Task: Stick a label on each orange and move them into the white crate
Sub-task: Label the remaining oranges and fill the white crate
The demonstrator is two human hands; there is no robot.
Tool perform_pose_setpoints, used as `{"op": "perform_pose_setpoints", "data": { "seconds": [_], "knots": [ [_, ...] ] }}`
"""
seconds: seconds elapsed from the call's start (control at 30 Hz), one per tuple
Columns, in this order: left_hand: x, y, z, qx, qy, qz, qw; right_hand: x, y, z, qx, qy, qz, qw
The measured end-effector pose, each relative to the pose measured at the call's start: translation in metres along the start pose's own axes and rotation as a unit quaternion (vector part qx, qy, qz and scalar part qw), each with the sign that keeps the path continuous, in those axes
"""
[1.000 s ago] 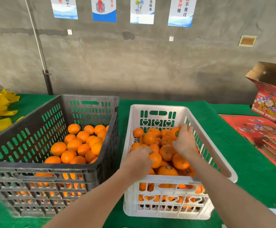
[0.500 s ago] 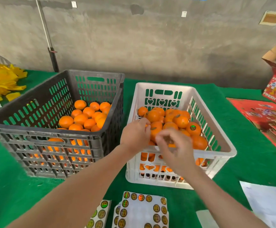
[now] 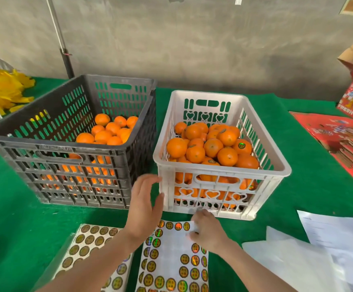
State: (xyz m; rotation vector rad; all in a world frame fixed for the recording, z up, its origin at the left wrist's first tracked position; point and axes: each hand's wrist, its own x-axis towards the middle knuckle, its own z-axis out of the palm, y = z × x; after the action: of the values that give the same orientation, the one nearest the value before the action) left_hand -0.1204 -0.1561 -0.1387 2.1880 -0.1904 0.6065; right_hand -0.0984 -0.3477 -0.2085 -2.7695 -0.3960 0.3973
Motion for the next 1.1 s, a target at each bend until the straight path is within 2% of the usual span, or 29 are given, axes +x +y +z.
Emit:
{"op": "perform_pose_setpoints", "data": {
  "seconds": [0.1, 0.17, 0.23, 0.3, 0.37, 0.43, 0.53, 0.73, 0.9, 1.1],
  "knots": [
    [-0.006, -0.007, 0.003, 0.043, -0.187, -0.103, 0.976, -0.01, -0.004, -0.011, 0.125, 0.051, -0.063, 0.989],
    [-0.001, -0.008, 0.007, 0.063, -0.324, -0.152, 0.932, -0.016, -0.006, -0.02, 0.201, 0.048, -0.09, 0.974],
    [0.004, -0.004, 0.011, 0.107, -0.406, -0.15, 0.895, -0.022, -0.009, -0.026, 0.241, 0.048, -0.099, 0.964],
    [0.006, -0.003, 0.013, 0.108, -0.418, -0.149, 0.89, -0.027, -0.011, -0.026, 0.222, 0.095, -0.101, 0.965],
    [0.005, -0.001, 0.013, 0.078, -0.416, -0.161, 0.892, -0.031, -0.013, -0.023, 0.155, 0.201, -0.108, 0.961],
    [0.004, 0.0, 0.013, 0.044, -0.416, -0.168, 0.893, -0.034, -0.018, -0.019, 0.12, 0.269, -0.121, 0.948],
    [0.004, 0.004, 0.011, 0.004, -0.426, -0.17, 0.889, -0.035, -0.026, -0.017, 0.122, 0.269, -0.092, 0.951],
    [0.004, 0.003, 0.007, -0.005, -0.436, -0.151, 0.887, -0.031, -0.038, -0.011, 0.109, 0.236, -0.036, 0.965],
    [0.003, -0.001, 0.005, -0.001, -0.458, -0.131, 0.879, -0.033, -0.044, -0.008, 0.114, 0.232, -0.026, 0.966],
    [0.003, -0.001, 0.008, -0.051, -0.468, -0.172, 0.865, -0.042, -0.049, -0.002, 0.14, 0.269, -0.056, 0.951]
  ]
}}
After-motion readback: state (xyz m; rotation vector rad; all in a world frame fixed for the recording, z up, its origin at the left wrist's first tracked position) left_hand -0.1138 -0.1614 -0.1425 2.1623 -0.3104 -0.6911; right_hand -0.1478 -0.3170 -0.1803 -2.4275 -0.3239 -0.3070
